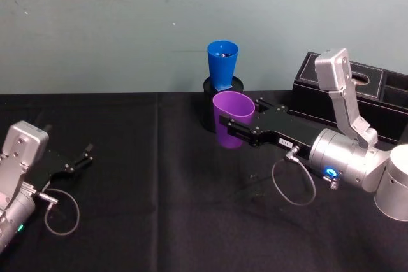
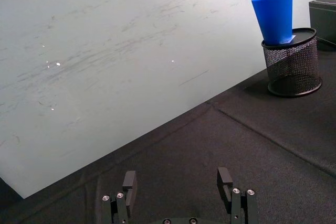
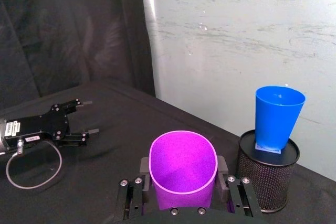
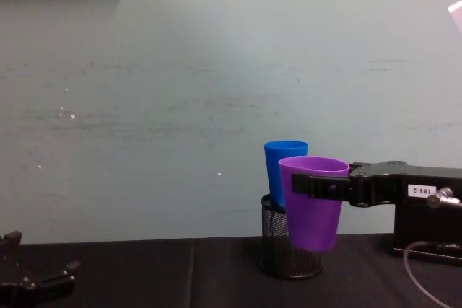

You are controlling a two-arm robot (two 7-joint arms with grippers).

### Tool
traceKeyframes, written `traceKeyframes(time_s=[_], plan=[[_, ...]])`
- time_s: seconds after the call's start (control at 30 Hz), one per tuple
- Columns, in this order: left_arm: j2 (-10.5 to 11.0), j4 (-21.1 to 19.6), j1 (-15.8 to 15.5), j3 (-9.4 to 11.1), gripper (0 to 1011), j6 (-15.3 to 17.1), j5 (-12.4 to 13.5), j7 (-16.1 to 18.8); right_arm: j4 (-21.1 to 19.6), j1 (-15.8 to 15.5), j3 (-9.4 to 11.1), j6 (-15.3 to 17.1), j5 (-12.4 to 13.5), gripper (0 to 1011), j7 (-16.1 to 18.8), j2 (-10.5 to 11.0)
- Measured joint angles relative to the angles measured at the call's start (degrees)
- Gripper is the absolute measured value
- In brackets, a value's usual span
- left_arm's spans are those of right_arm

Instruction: Pick up one cup with a gripper and tap it against the other cup.

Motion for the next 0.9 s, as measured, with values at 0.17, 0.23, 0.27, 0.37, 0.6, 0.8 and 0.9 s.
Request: traceKeyframes(time_s=[0.17, 0.23, 0.27, 0.37, 0.6, 0.8, 0.9], plan=[[0.0, 0.0, 0.0, 0.0, 1000, 0.0, 0.0, 0.0, 0.0, 0.0, 0.0, 0.0, 0.0, 715, 0.0, 0.0], [0.0, 0.0, 0.0, 0.0, 1000, 0.0, 0.0, 0.0, 0.0, 0.0, 0.0, 0.0, 0.0, 715, 0.0, 0.0], [0.0, 0.0, 0.0, 0.0, 1000, 0.0, 0.0, 0.0, 0.0, 0.0, 0.0, 0.0, 0.0, 715, 0.0, 0.0], [0.0, 0.0, 0.0, 0.0, 1000, 0.0, 0.0, 0.0, 0.0, 0.0, 0.0, 0.0, 0.0, 715, 0.0, 0.0], [0.0, 0.0, 0.0, 0.0, 1000, 0.0, 0.0, 0.0, 0.0, 0.0, 0.0, 0.0, 0.0, 715, 0.0, 0.0], [0.0, 0.0, 0.0, 0.0, 1000, 0.0, 0.0, 0.0, 0.0, 0.0, 0.0, 0.0, 0.0, 715, 0.0, 0.0], [0.0, 0.0, 0.0, 0.0, 1000, 0.0, 0.0, 0.0, 0.0, 0.0, 0.0, 0.0, 0.0, 715, 0.0, 0.0]])
